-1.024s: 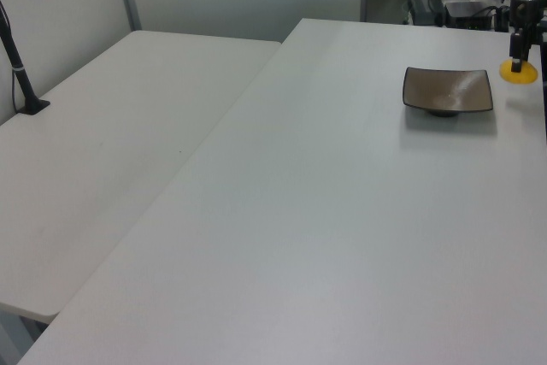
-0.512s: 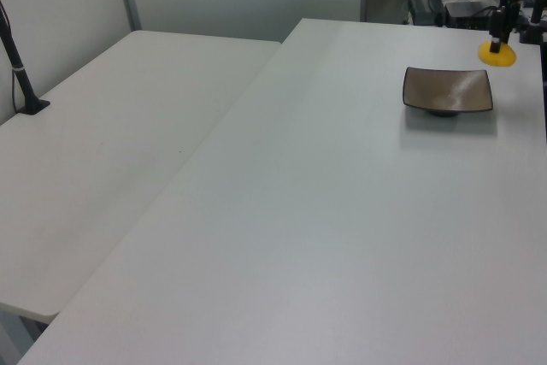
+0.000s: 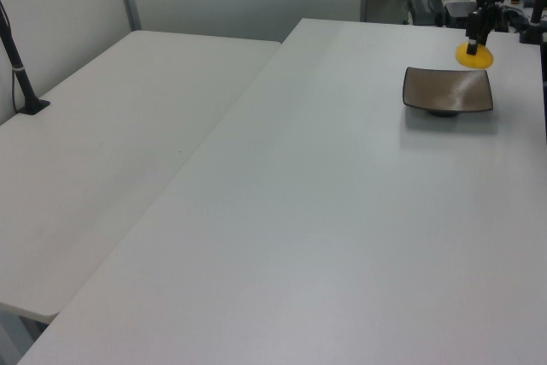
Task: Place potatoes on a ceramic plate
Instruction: 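Lift the potato and carry it over the brown plate, then lower the potato onto the plate and open the gripper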
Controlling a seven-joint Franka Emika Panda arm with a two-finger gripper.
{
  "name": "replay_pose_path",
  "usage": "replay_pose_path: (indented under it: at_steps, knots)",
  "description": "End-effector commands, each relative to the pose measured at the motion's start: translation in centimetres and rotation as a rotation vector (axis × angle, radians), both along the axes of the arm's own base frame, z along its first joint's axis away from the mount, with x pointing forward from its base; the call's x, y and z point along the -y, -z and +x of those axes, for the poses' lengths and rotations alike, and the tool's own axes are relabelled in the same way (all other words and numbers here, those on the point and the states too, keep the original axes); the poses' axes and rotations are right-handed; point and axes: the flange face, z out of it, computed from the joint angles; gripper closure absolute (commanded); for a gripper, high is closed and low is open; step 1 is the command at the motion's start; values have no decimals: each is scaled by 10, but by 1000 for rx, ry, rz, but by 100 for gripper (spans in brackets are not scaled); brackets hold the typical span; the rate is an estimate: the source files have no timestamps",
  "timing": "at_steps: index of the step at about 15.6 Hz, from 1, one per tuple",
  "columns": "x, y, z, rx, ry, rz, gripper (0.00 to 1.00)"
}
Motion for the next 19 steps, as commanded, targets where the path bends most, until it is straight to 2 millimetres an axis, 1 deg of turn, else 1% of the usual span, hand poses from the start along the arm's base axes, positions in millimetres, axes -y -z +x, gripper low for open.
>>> replay_pose_path:
  at_steps: [1,2,3,5,6,10,11,13,16,18,19]
  knots:
    - [-2,2,11,6,22,-22,43]
    - [-2,4,12,0,22,-27,42]
    - [-3,5,13,-4,22,-31,37]
    - [-8,5,15,-5,12,-30,15]
    - [-9,5,15,-5,11,-30,0]
    - [-7,2,15,-3,12,-29,0]
    - [-6,-2,16,1,13,-30,0]
    - [-4,-13,18,4,14,-33,0]
    - [-1,-37,21,-8,12,-31,0]
    - [-1,-49,25,-17,10,-42,0]
    - [-5,-53,27,-23,2,-42,0]
